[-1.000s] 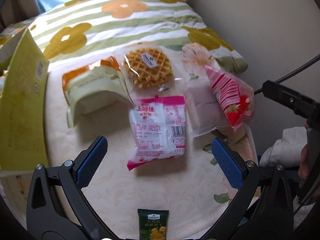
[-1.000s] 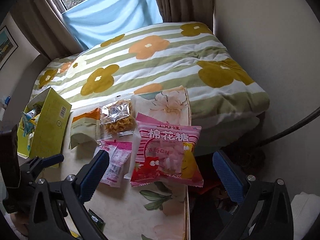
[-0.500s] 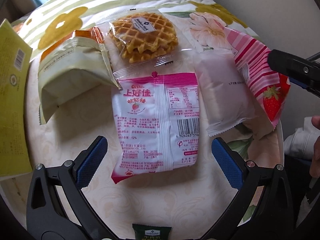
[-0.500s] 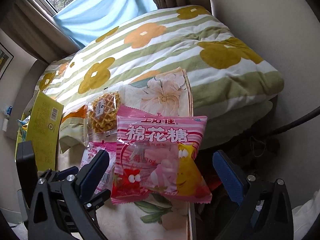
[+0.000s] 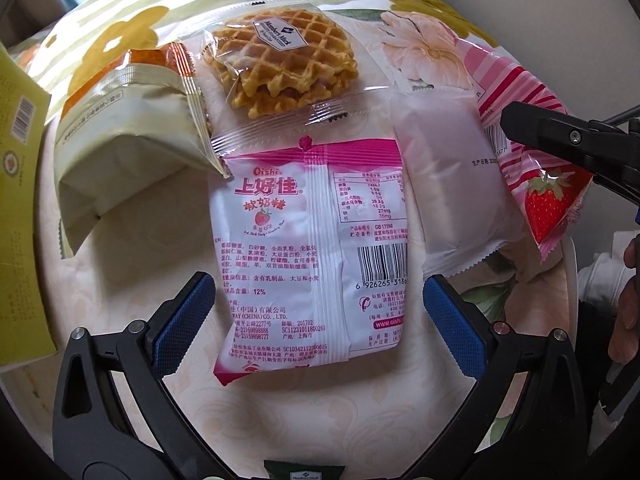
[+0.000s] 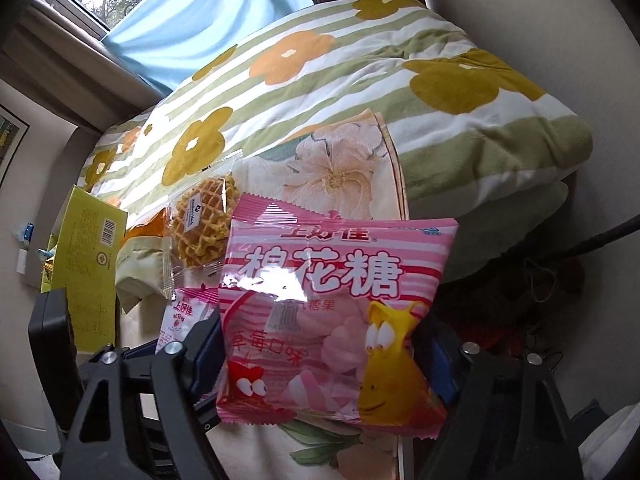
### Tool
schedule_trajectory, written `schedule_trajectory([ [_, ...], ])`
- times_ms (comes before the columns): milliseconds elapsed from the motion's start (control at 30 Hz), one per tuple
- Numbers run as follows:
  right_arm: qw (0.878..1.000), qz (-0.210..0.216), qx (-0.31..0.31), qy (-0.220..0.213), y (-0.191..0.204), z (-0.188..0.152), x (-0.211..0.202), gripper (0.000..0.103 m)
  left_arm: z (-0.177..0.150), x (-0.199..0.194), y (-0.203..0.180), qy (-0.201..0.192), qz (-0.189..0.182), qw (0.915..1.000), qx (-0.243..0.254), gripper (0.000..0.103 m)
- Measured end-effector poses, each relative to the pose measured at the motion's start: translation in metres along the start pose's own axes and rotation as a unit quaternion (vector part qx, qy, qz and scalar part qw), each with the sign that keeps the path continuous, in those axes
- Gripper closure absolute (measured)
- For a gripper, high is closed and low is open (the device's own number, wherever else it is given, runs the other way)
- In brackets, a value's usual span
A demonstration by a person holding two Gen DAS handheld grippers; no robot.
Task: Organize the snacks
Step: 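Grasp the pink-white strawberry bag with the left tool while the right tool grasps the pink marshmallow bag, then carry both pink bags into the yellow box and open both tools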
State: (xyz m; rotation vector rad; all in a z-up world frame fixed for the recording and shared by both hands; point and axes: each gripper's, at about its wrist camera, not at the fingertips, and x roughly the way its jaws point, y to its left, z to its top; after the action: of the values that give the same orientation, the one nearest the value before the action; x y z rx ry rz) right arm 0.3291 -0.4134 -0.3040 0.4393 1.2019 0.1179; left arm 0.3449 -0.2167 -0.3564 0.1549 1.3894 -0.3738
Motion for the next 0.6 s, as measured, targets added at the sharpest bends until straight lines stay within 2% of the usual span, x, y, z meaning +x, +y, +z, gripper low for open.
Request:
schedule_trajectory([
  [100, 1.000, 0.001, 0.006, -0.002, -0.001, -0.001, -0.003, 0.031, 0.001, 0.001, 0.000, 0.001, 0.000, 1.0000, 0.003, 0.001],
  [167, 1.000, 0.003, 0.008, -0.006, 0.000, 0.000, -0.006, 0.032, 0.000, 0.002, -0.002, 0.002, -0.003, 1.0000, 0.007, 0.008],
  [267, 1.000, 0.002, 0.002, -0.008, 0.004, 0.000, -0.010, 0.033, 0.001, 0.002, -0.009, 0.001, 0.015, 0.9996, 0.022, 0.017],
  [333, 1.000, 0.002, -0.004, -0.008, 0.007, -0.001, -0.011, 0.033, 0.000, 0.000, -0.012, -0.003, 0.034, 0.9989, 0.032, 0.032],
  [600, 1.000, 0.006, -0.002, -0.012, 0.009, -0.003, -0.013, 0.033, -0.001, -0.008, -0.012, -0.014, 0.027, 0.9986, 0.043, 0.051],
])
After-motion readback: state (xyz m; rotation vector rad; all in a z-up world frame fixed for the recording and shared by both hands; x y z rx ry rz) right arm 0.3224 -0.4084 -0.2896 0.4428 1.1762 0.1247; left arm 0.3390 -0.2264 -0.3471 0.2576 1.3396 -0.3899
